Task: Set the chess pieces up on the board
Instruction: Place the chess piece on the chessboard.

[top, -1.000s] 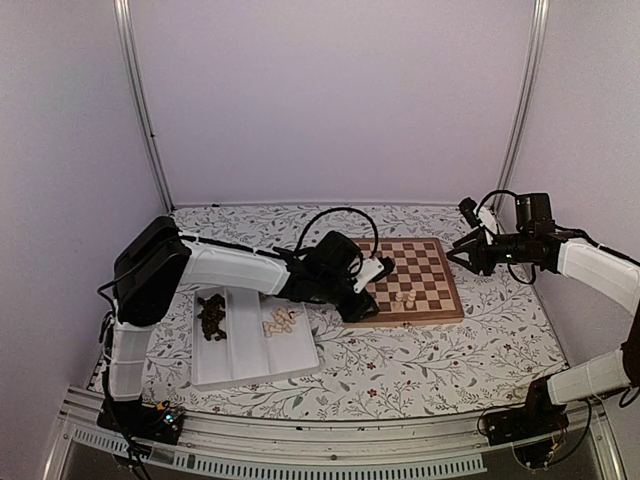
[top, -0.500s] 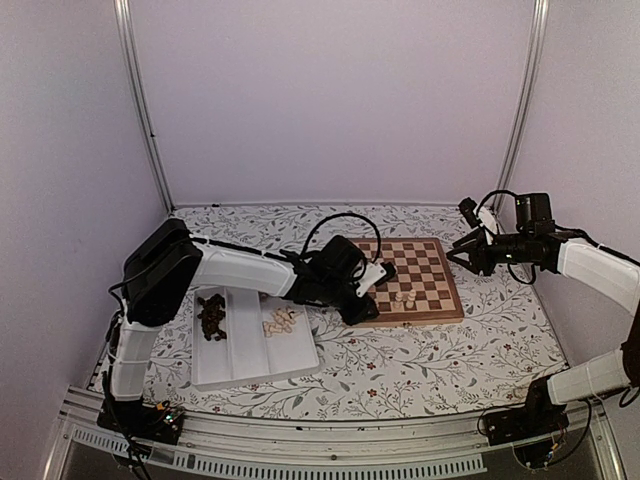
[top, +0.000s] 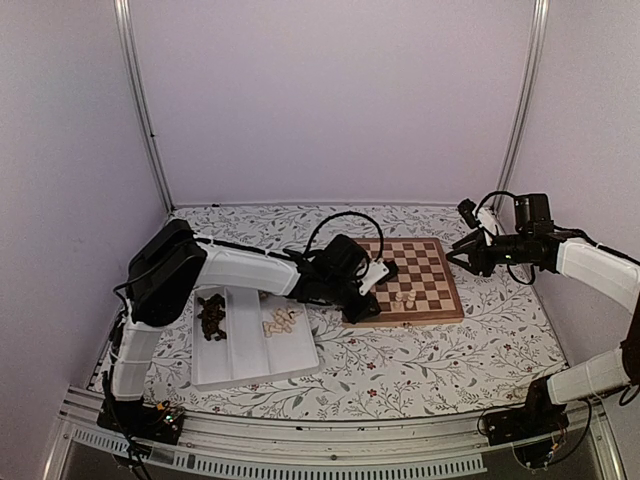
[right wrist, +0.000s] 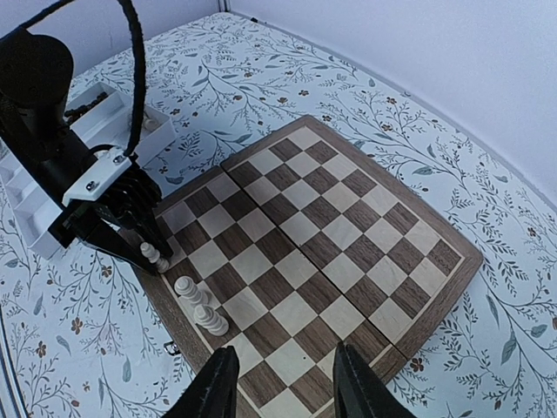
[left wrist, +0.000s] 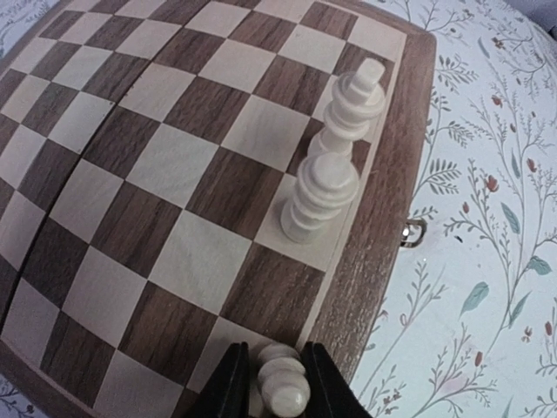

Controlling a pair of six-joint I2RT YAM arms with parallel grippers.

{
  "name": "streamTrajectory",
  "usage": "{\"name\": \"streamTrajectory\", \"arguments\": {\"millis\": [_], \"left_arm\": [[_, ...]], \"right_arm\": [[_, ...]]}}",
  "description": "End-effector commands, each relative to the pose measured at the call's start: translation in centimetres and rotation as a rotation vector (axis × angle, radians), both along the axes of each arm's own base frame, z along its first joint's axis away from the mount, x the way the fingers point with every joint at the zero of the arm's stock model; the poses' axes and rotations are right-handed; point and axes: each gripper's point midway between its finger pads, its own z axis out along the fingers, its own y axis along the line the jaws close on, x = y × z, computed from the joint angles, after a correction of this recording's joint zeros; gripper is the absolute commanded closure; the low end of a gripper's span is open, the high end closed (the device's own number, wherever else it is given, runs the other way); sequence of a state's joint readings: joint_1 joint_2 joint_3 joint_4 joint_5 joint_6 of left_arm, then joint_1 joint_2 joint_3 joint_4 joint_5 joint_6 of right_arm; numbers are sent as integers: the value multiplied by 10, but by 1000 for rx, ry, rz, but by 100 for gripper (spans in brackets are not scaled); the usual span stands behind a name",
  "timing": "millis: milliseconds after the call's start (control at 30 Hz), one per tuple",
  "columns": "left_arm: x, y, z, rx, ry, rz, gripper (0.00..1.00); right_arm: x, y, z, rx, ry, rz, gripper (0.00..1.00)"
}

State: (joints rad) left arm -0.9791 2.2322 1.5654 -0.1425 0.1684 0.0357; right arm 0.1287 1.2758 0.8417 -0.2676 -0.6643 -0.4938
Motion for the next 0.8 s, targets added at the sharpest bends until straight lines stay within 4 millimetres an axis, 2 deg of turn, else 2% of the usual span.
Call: {"name": "streamTrajectory", "arguments": {"millis": [0, 767], "left_arm": [[5, -5, -7, 3, 0, -13, 77], [12, -24, -3, -42, 1, -36, 84]], "right_arm": [[0, -1, -3, -4, 7, 5, 59], [1, -1, -7, -11, 14, 7, 60]]}}
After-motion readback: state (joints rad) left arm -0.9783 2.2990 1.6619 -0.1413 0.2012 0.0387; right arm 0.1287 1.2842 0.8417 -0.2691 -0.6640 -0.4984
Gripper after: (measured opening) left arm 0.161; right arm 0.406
